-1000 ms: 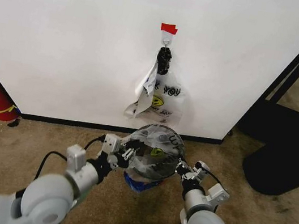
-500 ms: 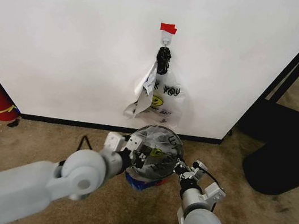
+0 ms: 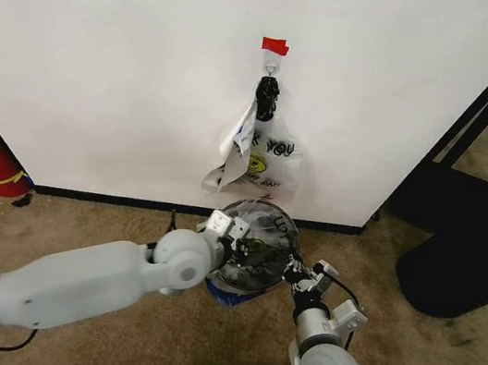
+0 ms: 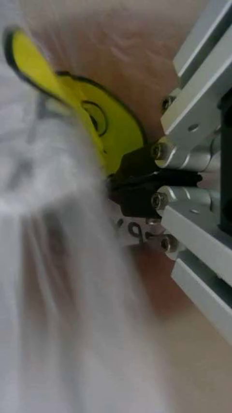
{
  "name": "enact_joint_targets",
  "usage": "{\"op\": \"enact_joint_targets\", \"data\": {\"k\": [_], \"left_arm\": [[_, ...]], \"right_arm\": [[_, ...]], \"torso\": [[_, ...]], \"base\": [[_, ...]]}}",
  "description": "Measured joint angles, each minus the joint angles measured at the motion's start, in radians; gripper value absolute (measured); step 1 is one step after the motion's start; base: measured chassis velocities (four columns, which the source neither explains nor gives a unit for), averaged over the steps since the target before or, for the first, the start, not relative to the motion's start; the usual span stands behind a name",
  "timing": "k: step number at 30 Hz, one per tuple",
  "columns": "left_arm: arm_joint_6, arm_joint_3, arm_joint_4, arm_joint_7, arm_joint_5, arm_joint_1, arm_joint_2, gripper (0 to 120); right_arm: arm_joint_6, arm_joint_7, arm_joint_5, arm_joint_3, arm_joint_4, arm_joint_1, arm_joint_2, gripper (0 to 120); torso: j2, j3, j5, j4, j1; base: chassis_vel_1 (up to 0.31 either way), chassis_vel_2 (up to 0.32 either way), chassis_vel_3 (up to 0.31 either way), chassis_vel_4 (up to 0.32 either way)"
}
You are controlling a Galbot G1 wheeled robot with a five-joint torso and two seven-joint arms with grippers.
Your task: Pick up the garbage bag from the wall and place it over the trash bin.
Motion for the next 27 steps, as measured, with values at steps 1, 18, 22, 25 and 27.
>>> {"op": "enact_joint_targets", "data": {"k": [1,18,22,25,27], "left_arm": [[0.003,0.033,0.057,-0.005,-0.006,-0.023,-0.044,0],[0.01,0.114,0.288,-0.008,0.008,-0.061,-0.191,0],[0.01,0.12,0.329,-0.003,0.027,-0.052,-0.205,0],[0.009,0.121,0.365,0.002,0.04,-0.047,-0.219,0],[0.009,0.121,0.378,0.004,0.043,-0.046,-0.224,0]], "right_arm": [[0.002,-0.001,-0.013,-0.002,-0.002,-0.004,0.001,1],[-0.006,-0.004,-0.002,-0.011,0.013,-0.011,-0.007,1],[-0.011,-0.004,0.004,-0.01,0.016,-0.013,-0.008,1],[-0.014,-0.004,0.005,-0.011,0.016,-0.013,-0.009,1],[-0.015,-0.004,0.007,-0.011,0.016,-0.013,-0.008,1]], "torso": [[0.0,0.0,-0.0001,-0.0003,0.0],[0.0,0.0,0.0001,-0.0001,0.0],[0.0,0.0,0.0,0.0,0.0],[0.0,0.0,0.0,-0.0001,0.0],[0.0,0.0,0.0,-0.0001,0.0]], "base": [[0.0,0.0,0.0,0.0],[0.0,0.0,0.0,0.0],[0.0,0.0,0.0,0.0],[0.0,0.0,0.0,0.0],[0.0,0.0,0.0,0.0]]}}
